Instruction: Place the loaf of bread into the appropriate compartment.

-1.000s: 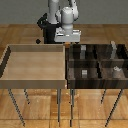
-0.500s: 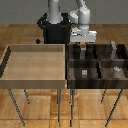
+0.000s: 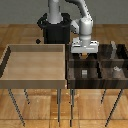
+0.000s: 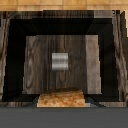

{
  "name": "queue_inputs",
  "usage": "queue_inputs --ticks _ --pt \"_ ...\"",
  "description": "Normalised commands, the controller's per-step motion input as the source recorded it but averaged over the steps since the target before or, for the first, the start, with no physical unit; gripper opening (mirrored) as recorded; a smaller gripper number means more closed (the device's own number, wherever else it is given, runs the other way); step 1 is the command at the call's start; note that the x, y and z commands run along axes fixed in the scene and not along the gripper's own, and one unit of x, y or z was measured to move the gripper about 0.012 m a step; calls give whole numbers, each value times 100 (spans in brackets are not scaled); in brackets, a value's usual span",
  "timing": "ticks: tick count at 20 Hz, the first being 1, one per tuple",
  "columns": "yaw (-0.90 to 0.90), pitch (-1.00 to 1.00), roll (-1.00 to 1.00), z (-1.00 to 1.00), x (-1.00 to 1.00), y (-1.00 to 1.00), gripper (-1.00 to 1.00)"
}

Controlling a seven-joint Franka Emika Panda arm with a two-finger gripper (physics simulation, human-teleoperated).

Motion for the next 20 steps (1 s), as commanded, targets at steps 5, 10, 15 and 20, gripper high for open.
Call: queue_inputs --ticks 5,10,15,20 --pt "0 0 0 0 0 0 100" --pt "0 0 0 0 0 0 100" --pt "0 0 0 0 0 0 100" --pt "0 0 0 0 0 0 100"
